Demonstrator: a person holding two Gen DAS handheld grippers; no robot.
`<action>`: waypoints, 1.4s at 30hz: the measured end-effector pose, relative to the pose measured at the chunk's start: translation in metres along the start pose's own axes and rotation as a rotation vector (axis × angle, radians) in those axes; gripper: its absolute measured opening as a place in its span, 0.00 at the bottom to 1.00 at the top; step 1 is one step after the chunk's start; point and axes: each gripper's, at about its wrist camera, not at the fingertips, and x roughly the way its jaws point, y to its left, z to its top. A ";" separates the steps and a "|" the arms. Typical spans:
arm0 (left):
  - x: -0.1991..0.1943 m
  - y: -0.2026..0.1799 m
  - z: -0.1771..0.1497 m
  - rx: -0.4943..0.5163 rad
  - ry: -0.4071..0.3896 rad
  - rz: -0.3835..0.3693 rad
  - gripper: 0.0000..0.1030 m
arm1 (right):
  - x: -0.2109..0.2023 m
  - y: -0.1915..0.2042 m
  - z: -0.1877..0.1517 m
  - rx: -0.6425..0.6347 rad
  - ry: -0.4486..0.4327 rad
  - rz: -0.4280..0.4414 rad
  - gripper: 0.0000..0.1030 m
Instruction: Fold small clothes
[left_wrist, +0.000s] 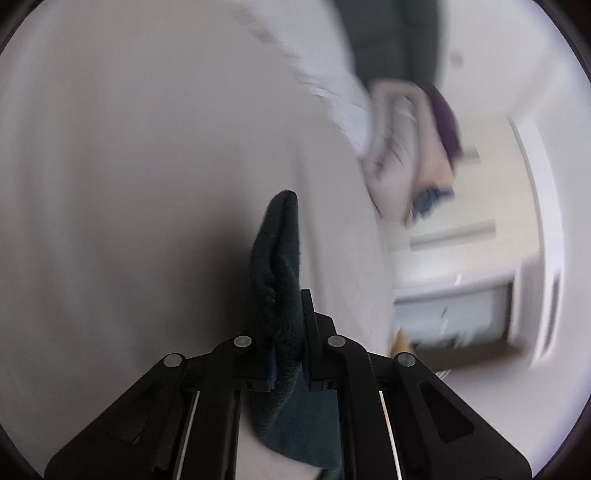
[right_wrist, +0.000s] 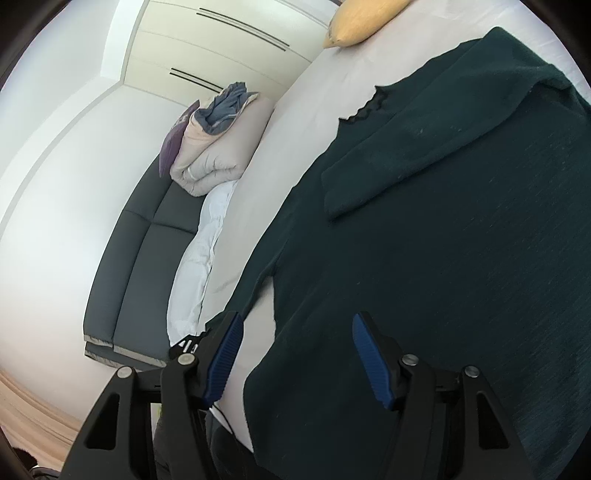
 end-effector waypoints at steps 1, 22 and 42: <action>0.002 -0.023 -0.007 0.107 0.015 0.004 0.08 | 0.001 -0.003 0.002 0.006 0.000 -0.005 0.60; -0.001 -0.150 -0.325 1.498 0.103 0.069 0.08 | 0.184 0.071 0.073 -0.006 0.315 0.205 0.62; 0.017 -0.195 -0.435 1.728 0.095 -0.015 0.09 | 0.170 0.058 0.114 -0.104 0.300 0.053 0.09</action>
